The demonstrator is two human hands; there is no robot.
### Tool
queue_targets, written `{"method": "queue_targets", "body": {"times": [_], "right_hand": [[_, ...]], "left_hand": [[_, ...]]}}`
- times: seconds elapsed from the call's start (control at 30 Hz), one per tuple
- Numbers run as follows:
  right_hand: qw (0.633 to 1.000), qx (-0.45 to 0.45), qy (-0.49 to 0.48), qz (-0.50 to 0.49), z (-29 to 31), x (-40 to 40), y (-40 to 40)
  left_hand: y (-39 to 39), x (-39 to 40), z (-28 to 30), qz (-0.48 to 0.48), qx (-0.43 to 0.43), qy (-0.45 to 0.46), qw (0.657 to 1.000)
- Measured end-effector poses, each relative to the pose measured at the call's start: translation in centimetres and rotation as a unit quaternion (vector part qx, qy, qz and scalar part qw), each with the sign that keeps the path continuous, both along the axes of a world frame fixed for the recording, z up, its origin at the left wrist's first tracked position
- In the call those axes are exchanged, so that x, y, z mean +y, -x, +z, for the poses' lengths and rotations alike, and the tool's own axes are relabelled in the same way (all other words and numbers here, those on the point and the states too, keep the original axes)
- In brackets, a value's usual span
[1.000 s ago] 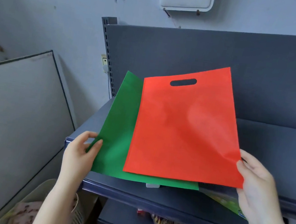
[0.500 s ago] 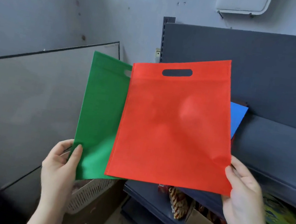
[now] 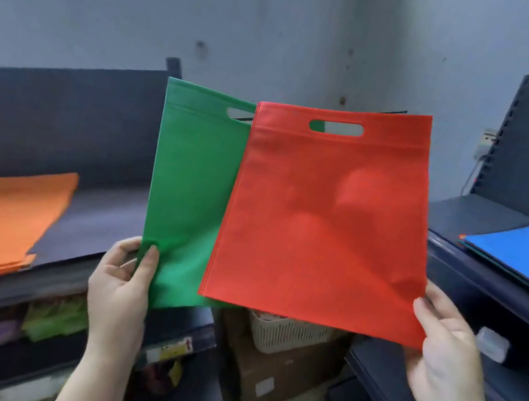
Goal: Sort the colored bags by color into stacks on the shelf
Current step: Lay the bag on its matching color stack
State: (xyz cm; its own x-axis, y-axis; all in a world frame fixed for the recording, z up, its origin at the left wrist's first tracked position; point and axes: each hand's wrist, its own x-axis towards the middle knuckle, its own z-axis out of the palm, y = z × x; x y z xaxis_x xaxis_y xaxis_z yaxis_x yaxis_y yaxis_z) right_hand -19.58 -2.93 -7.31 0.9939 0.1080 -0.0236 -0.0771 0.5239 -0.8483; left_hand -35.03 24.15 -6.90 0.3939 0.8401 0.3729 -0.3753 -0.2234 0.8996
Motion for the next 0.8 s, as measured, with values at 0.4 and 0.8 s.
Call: {"method": "queue_targets", "body": {"times": [0.4,0.8], "right_hand": [[0.977,0.016,0.000,0.211,0.3,17.9,14.3],[0.939,0.024,-0.018,0.342,-0.1,31.1,26.7]], "left_hand": [[22.9,10.2,2.2,0.186,-0.003,-0.015,0.982],[39.2,17.2,1.3,0.340,-0.016,0.011,0.940]]}}
